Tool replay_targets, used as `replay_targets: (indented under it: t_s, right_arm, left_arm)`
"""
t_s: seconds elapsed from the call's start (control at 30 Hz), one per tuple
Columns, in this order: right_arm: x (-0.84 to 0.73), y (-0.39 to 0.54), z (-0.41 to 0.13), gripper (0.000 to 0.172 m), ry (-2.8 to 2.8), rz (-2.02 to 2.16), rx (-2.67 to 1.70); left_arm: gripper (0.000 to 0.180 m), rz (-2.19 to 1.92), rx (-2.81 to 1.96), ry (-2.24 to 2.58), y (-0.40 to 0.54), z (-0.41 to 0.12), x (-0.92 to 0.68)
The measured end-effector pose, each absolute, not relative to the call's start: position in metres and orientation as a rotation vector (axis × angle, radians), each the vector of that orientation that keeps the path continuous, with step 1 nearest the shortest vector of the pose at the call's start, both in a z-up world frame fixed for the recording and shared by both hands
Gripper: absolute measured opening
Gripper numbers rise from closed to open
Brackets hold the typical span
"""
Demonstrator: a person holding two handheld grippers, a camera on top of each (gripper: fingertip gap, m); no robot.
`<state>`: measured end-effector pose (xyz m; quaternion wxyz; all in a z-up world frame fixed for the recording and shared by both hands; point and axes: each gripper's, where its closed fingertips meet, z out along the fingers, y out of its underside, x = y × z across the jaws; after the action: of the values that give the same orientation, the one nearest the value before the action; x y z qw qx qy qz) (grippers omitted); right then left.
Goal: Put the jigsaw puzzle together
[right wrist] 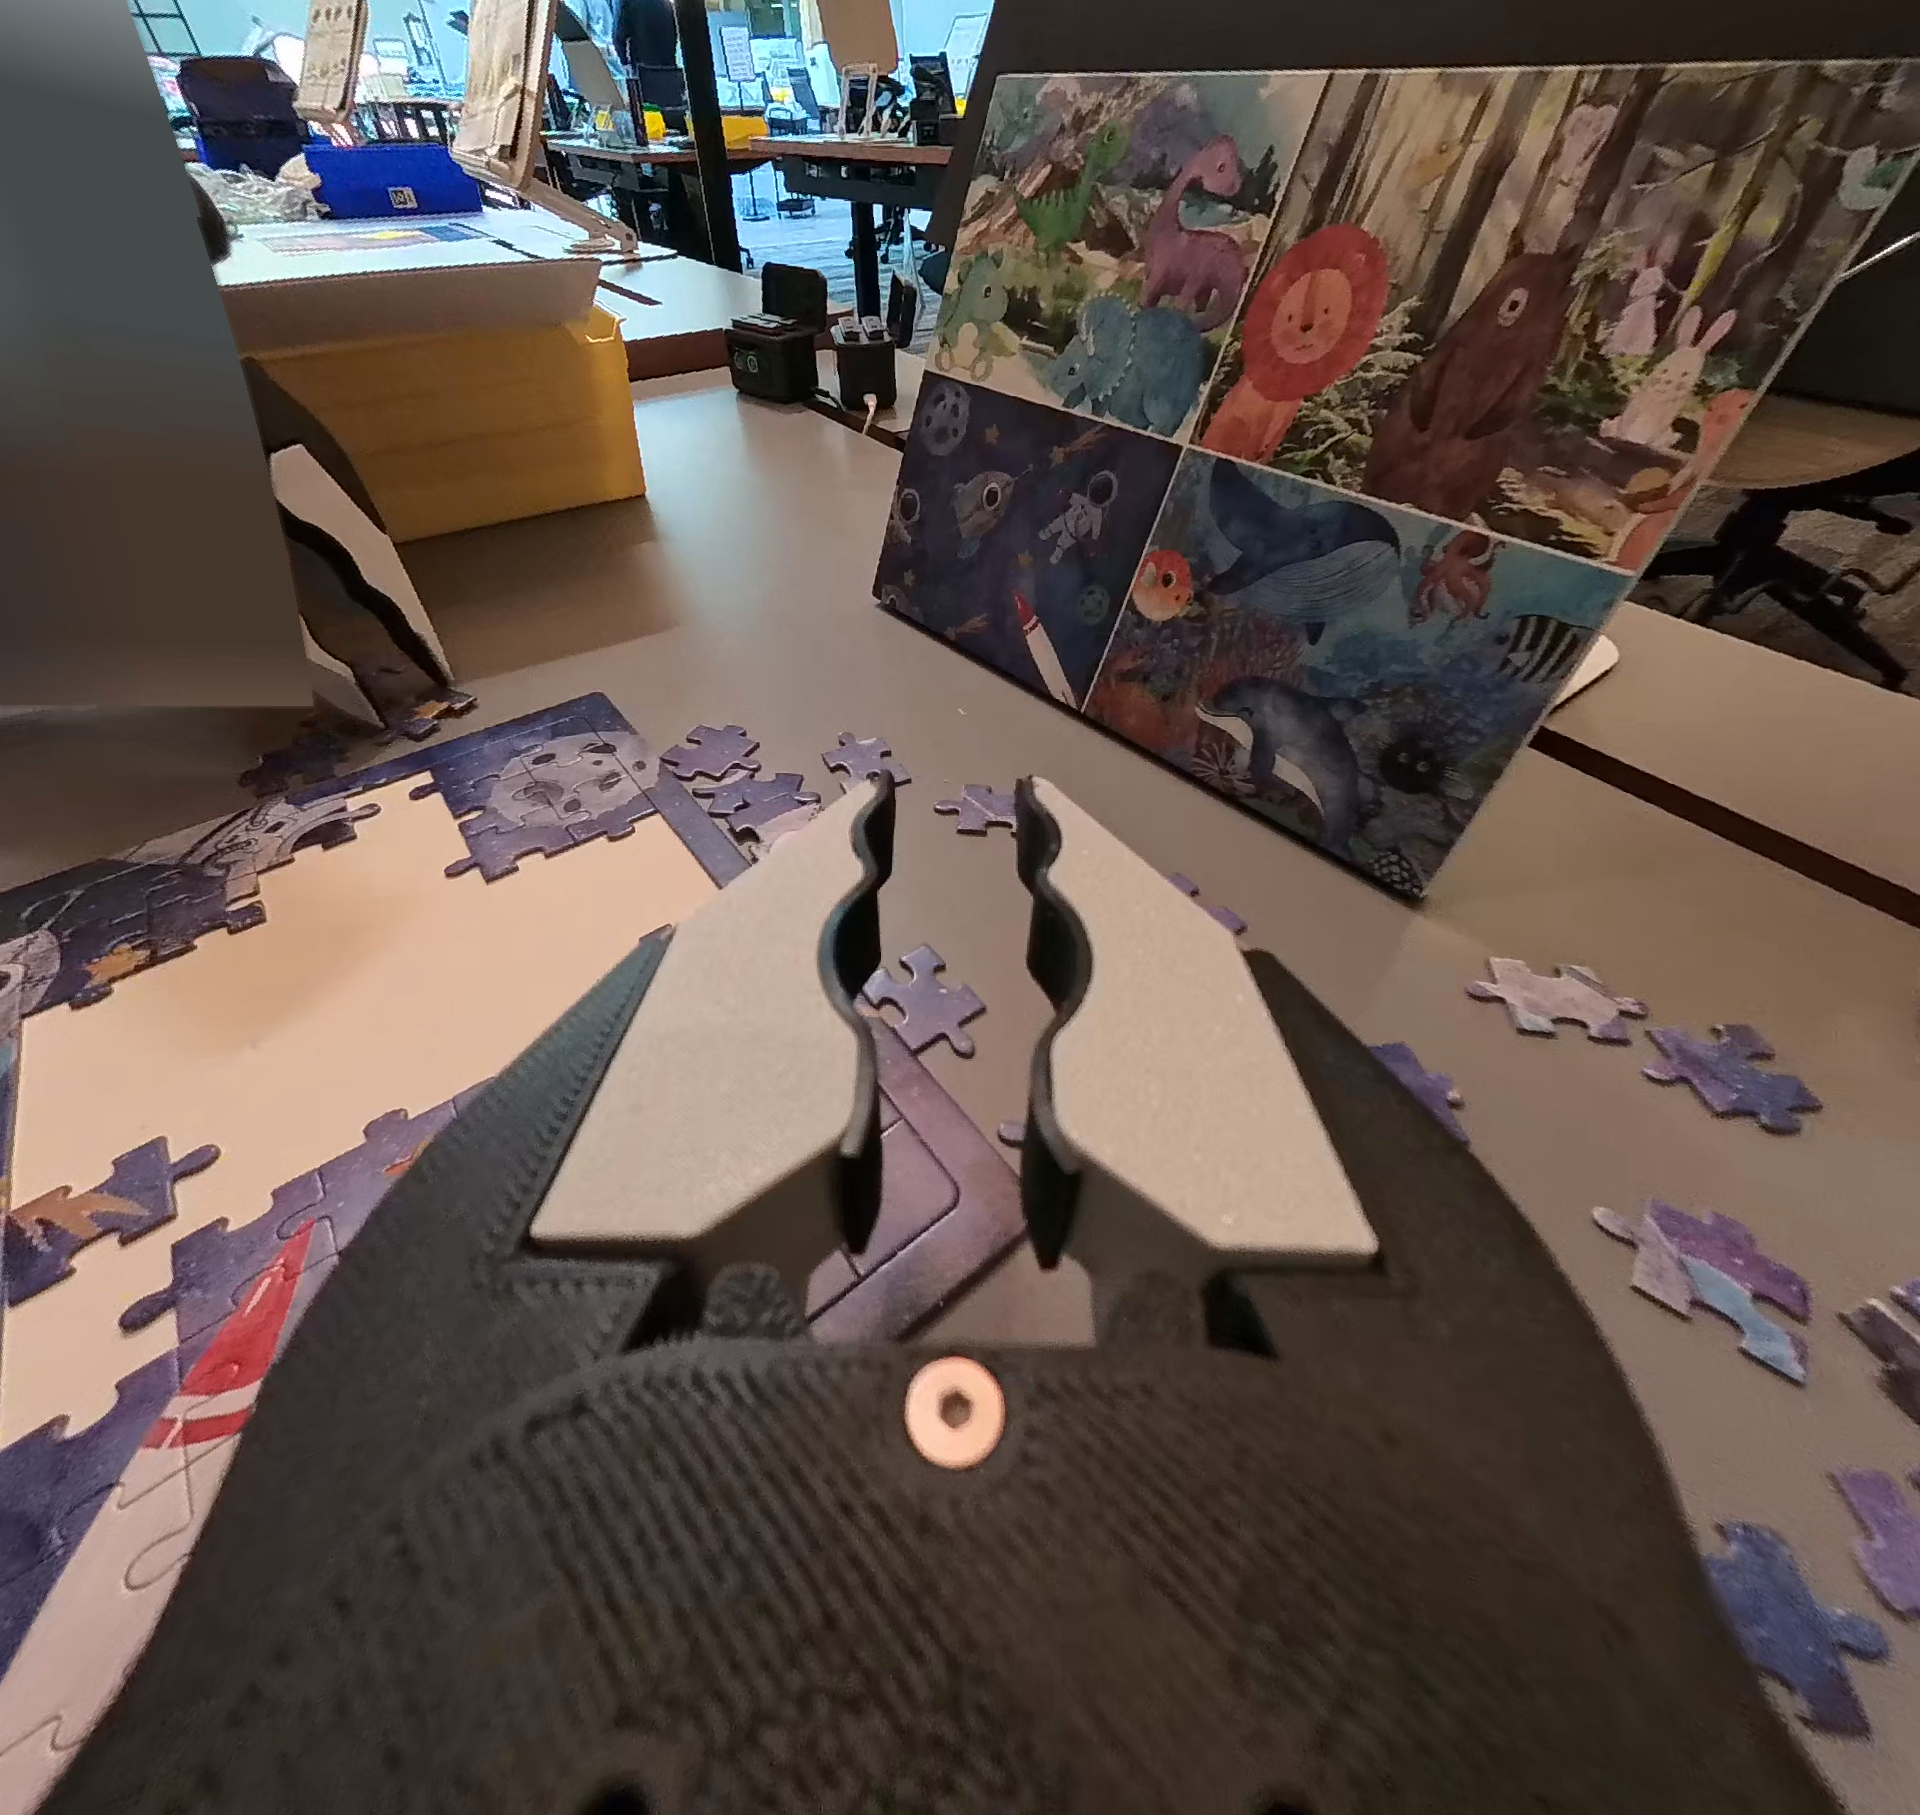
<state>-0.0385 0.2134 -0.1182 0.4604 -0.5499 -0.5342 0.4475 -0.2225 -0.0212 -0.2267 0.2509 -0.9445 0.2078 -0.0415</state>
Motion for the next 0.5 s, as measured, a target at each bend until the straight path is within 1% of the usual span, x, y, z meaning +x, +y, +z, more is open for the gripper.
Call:
replay_targets:
  t_s: [0.33,0.5]
  right_arm:
    - [-0.039,0.213,-0.118,0.022,-1.313,1.104,-1.354]
    - [-0.039,0.212,-0.119,0.022,-1.318,1.106,-1.356]
  left_arm:
    - [0.03,-0.1,-2.485,0.574,-0.008,-0.204,-0.217]
    - [0.03,-0.138,-2.379,0.693,0.03,-0.185,-0.184]
